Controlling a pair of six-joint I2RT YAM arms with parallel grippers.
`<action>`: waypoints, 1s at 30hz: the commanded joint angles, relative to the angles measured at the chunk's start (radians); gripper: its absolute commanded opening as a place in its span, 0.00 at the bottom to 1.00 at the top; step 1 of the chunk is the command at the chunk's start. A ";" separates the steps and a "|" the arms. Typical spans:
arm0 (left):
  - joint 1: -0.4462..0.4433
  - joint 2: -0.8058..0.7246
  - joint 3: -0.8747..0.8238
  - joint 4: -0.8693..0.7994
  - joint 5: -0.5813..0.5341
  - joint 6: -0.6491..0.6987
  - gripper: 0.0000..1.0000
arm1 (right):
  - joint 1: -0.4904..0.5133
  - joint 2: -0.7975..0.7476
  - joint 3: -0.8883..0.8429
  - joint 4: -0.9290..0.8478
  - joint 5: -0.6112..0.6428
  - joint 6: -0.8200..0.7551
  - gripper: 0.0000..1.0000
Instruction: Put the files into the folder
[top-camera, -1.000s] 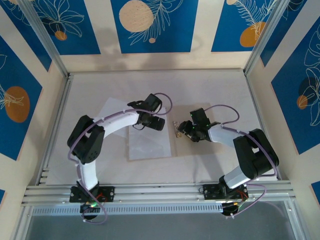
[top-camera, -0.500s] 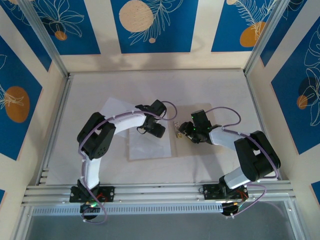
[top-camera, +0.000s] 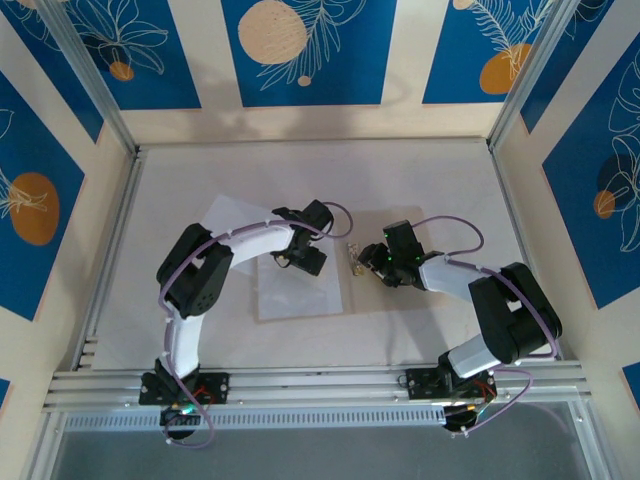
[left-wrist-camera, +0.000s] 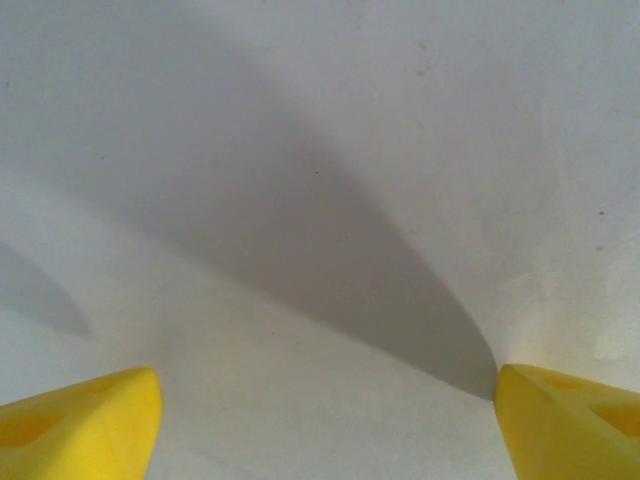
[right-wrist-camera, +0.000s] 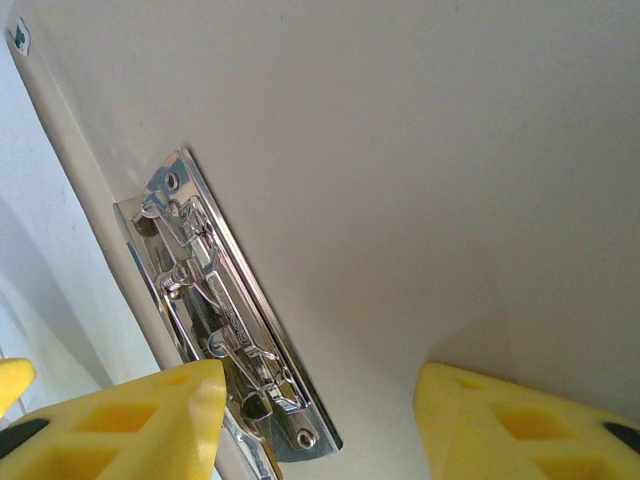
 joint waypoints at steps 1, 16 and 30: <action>0.025 0.013 0.012 -0.051 -0.028 -0.022 0.86 | -0.007 0.015 -0.036 -0.054 0.020 0.013 0.55; 0.023 -0.002 -0.010 -0.007 0.131 0.073 0.82 | -0.007 0.025 -0.032 -0.054 0.023 0.018 0.55; 0.023 0.007 0.021 -0.123 -0.020 0.224 0.82 | -0.002 0.036 -0.015 -0.082 0.039 0.023 0.55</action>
